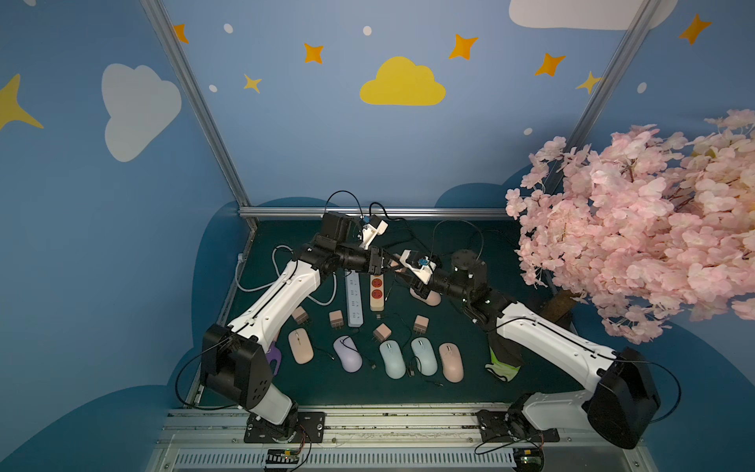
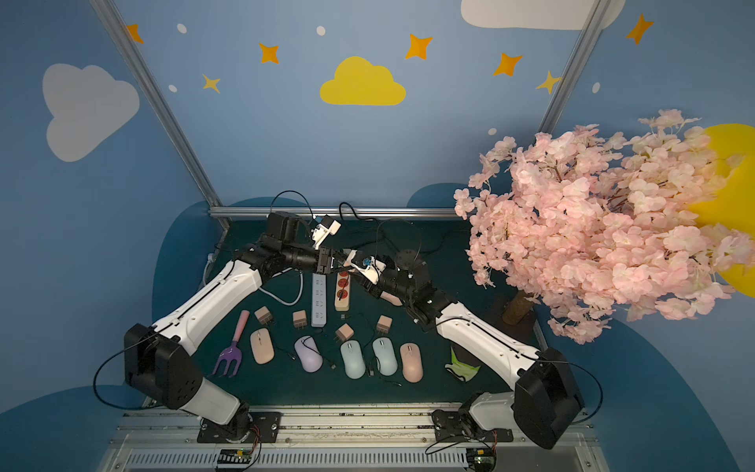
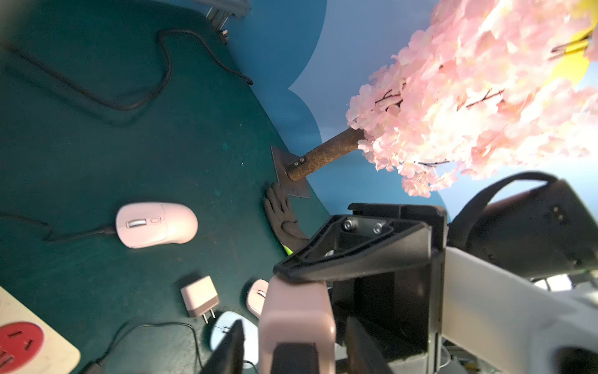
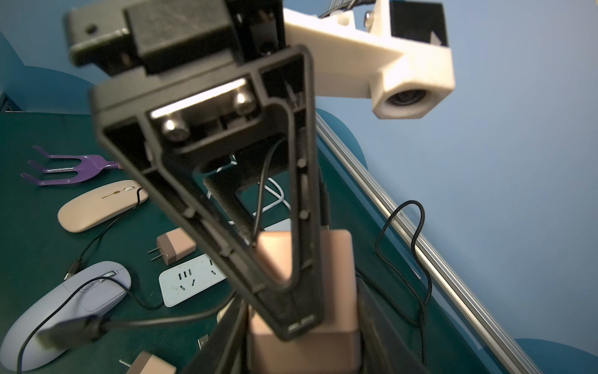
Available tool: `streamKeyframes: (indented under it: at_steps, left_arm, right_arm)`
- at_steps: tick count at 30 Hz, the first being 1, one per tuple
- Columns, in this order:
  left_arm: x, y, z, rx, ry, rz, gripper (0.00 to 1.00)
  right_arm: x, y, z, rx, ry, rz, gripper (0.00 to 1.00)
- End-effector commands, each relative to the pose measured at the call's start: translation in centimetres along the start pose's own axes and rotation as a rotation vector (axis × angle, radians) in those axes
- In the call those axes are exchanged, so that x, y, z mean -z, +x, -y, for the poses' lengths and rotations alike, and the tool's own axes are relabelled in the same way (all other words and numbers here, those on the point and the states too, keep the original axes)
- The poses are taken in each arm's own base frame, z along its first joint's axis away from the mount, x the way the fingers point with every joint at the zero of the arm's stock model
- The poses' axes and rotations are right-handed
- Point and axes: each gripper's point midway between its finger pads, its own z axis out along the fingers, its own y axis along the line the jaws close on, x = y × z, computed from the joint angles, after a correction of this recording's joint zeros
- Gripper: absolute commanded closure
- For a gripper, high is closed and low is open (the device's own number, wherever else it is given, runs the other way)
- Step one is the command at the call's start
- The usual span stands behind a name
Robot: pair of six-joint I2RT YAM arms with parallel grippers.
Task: Unplug the wireless mouse
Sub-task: Remove the power cord from the plug.
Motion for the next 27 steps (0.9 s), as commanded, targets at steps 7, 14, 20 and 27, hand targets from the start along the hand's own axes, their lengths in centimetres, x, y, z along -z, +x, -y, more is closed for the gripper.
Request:
streamKeyframes:
  at_steps: [7,14,20,27]
  left_arm:
    - [2.1,-0.8,-0.4,-0.048,-0.094,0.077,0.49]
    - [2.8,-1.2,-0.7,-0.047,-0.104,0.104,0.61]
    - [2.9,-1.1,-0.8,-0.041,-0.098,0.103,0.74]
    - [2.5,-0.9,-0.5,-0.036,-0.061,0.085,0.79]
  right_arm:
    - [0.4,1.0,0.0,-0.011,0.02,-0.052,0.91]
    - [0.6,1.3,0.1,-0.018,0.036,-0.062,0.92]
    - [0.8,1.4,0.4,-0.023,0.059,-0.066,0.94]
    - [0.8,1.3,0.6,-0.028,0.07,-0.061,0.95]
